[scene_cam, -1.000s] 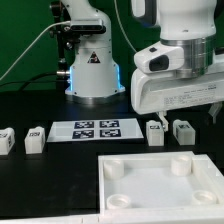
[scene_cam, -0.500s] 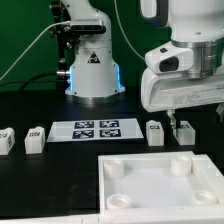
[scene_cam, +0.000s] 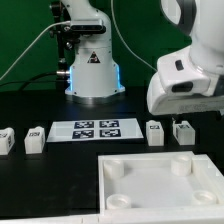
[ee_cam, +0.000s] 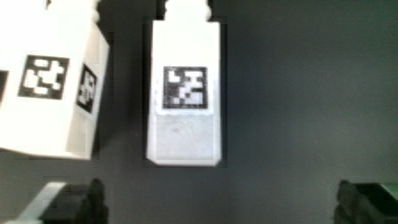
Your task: Assemble one leg
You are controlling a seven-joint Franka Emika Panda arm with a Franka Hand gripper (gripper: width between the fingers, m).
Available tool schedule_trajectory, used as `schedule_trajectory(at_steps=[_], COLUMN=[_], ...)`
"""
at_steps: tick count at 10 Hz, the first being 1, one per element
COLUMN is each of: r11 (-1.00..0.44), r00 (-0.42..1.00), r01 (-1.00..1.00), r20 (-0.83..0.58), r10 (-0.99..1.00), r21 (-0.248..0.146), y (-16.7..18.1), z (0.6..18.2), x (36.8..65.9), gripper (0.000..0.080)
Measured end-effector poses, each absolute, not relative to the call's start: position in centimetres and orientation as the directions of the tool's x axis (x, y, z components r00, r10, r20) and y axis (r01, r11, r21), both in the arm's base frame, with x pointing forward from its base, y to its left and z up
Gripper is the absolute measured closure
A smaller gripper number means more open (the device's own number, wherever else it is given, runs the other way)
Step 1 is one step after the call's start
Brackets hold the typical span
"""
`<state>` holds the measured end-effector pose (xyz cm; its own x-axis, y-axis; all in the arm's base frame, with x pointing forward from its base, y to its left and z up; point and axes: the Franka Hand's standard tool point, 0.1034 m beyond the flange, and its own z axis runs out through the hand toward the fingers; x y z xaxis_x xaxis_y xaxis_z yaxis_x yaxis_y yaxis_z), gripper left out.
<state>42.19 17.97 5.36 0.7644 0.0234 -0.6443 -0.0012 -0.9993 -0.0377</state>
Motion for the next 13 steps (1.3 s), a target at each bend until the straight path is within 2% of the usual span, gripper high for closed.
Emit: schedule_trajectory(at_steps=[4,13], r11=[-0.999,-0.999], r00=[0.53,0.507], r01=[0.016,0.044], r20=[-0.847,-0.861], r10=[0.033,0.033], r21=[-0.029,-0.012], y=[17.6,18.6], z=[4.6,1.9], x=[41.7,37.5], gripper=[0.015,0.015])
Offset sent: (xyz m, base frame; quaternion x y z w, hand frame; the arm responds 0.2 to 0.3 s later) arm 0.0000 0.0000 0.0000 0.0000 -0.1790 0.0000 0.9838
